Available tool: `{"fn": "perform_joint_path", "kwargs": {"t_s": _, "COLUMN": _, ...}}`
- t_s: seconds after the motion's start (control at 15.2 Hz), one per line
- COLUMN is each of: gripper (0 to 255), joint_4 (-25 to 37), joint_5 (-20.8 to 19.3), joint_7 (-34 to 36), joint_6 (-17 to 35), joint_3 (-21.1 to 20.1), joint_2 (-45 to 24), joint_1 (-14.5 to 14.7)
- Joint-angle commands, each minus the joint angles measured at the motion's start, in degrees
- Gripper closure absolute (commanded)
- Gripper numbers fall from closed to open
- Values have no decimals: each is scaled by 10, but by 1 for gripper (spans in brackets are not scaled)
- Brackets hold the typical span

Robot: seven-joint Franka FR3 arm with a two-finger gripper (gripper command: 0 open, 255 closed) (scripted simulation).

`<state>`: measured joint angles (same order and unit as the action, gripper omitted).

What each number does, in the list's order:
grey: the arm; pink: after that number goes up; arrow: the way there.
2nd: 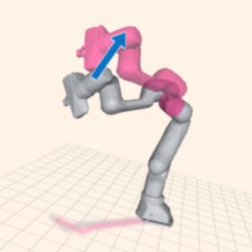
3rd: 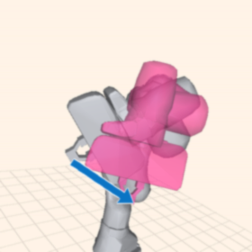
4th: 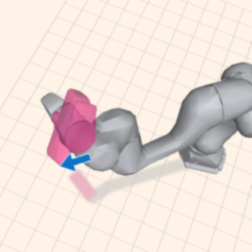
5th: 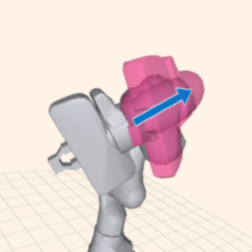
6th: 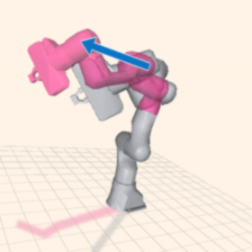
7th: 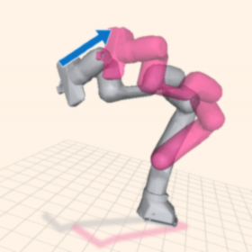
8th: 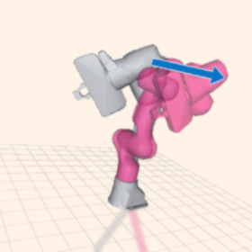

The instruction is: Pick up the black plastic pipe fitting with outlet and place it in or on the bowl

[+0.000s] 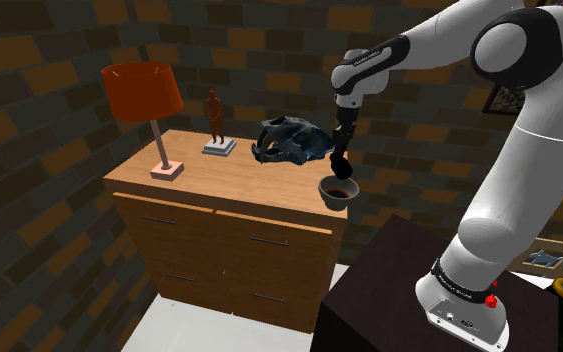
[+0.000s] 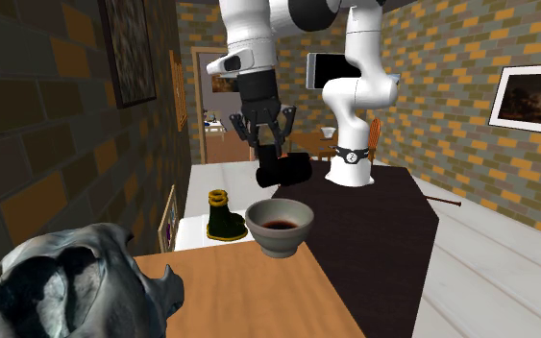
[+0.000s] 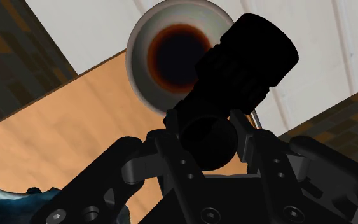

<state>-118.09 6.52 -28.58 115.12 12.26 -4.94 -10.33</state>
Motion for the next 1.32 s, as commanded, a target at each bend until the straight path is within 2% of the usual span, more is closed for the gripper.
{"fn": "perform_joint_path", "kwargs": {"t_s": 0.0, "gripper": 255, "joint_4": -9, "joint_5": 2, "joint_7": -4, "joint_6": 13, "joint_3": 0, "joint_2": -4, "joint_1": -1}}
{"fn": "perform_joint_path", "kwargs": {"t_s": 0.92, "gripper": 255, "joint_4": -49, "joint_5": 24, "joint_7": -25, "joint_6": 111, "joint_3": -4, "joint_2": -65, "joint_1": -3}}
{"fn": "perform_joint_path", "kwargs": {"t_s": 1.25, "gripper": 255, "joint_4": -50, "joint_5": 26, "joint_7": -26, "joint_6": 115, "joint_3": -4, "joint_2": -68, "joint_1": -3}}
